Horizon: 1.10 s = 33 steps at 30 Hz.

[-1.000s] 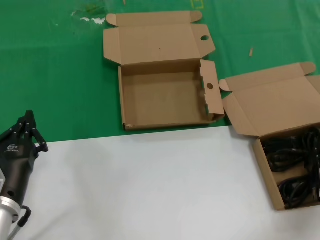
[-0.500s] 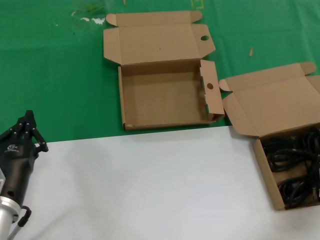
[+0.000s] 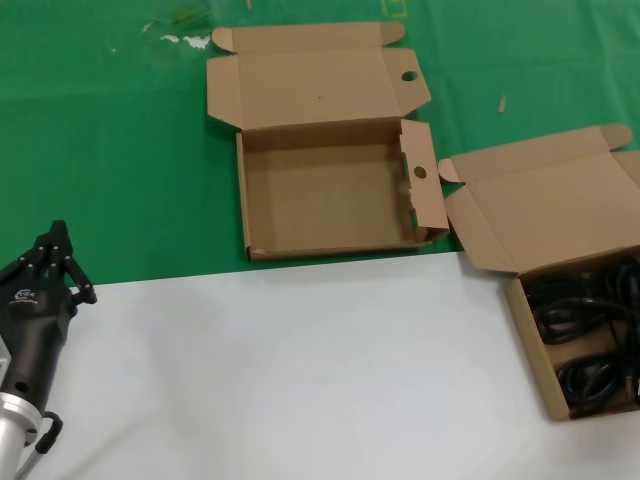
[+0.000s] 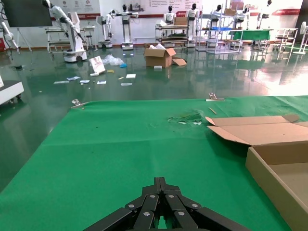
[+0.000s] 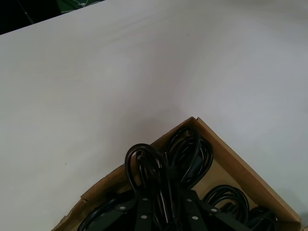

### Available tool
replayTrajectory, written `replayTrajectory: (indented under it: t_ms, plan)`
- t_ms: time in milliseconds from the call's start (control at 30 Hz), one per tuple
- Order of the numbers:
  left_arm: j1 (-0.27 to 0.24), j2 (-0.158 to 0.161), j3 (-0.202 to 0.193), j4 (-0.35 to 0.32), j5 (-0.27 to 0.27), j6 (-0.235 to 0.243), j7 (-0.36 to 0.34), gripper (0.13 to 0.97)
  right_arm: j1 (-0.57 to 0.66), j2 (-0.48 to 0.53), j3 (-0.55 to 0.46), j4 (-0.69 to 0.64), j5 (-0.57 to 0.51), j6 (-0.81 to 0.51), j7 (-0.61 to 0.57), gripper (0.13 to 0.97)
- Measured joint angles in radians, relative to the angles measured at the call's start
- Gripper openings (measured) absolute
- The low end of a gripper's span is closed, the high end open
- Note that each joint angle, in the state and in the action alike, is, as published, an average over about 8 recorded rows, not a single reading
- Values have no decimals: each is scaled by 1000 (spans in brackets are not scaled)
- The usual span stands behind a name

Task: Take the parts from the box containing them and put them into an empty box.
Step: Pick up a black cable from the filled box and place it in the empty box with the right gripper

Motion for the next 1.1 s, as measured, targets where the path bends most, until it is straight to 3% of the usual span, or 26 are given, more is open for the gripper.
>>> replayTrajectory:
  t_ms: [300,500,833,1100]
  plan:
    - [0,0,0,0,0,0,0,140,-1,36,-8,75,18,0,57,176]
    - [0,0,0,0,0,0,0,140,17,87,-11,212,38,0,175,171]
    - [0,0,0,0,0,0,0,140,102,123,44,511,88,23,544,168]
    - [0,0,0,0,0,0,0,140,80,-4,193,669,82,147,864,168]
